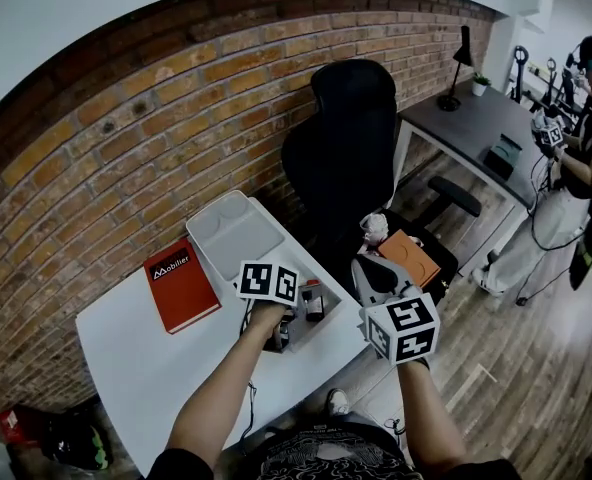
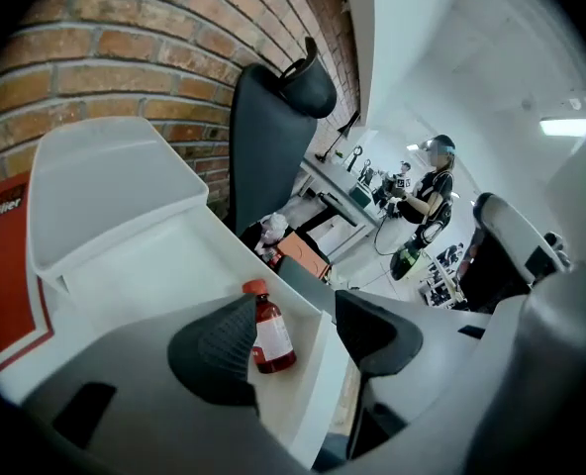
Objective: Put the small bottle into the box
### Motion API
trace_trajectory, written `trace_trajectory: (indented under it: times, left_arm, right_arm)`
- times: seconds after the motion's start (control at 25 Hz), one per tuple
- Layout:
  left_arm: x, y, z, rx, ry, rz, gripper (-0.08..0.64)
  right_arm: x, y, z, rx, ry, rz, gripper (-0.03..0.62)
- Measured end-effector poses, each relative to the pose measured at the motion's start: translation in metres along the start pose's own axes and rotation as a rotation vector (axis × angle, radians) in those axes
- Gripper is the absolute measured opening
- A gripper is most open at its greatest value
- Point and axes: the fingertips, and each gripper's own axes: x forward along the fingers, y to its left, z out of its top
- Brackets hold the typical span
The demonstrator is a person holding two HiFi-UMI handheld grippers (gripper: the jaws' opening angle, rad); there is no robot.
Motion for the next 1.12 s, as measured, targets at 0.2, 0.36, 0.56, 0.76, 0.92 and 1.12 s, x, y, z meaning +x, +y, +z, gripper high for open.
trace_trajectory:
  times: [0.2,0.36,0.56,0.76,0.92,1.12]
  left_arm:
    - [-0.030,-0.002,0.017,0.095,-0.111,0.035,0.241]
    - [-0.058,-0.006,0.030,0.206,-0.209,0.087,0.213]
    - [-0.102,-0.005,0.046,0.294,-0.371,0.174,0.155]
    - [-0.150,0.003,0.057,0.355,-0.536,0.267,0.126]
    - [-0.183,0.005,0.057,0.413,-0.623,0.338,0.095]
    - [-0.207,0.001,0.055,0.474,-0.694,0.417,0.043]
  right_arm:
    - [-0.004,0.003,0.004,-0.001,-0.008,-0.008,0.021]
    - [-0.003,0.008,0.005,-0.002,-0.008,-0.010,0.021]
    - [-0.004,0.014,0.011,-0.006,-0.020,-0.005,0.021]
    - [-0.006,0.016,0.017,-0.011,-0.029,0.002,0.021]
    - [-0.006,0.020,0.021,-0.012,-0.036,0.008,0.020]
    - [-0.009,0.023,0.027,-0.028,-0.057,0.009,0.020]
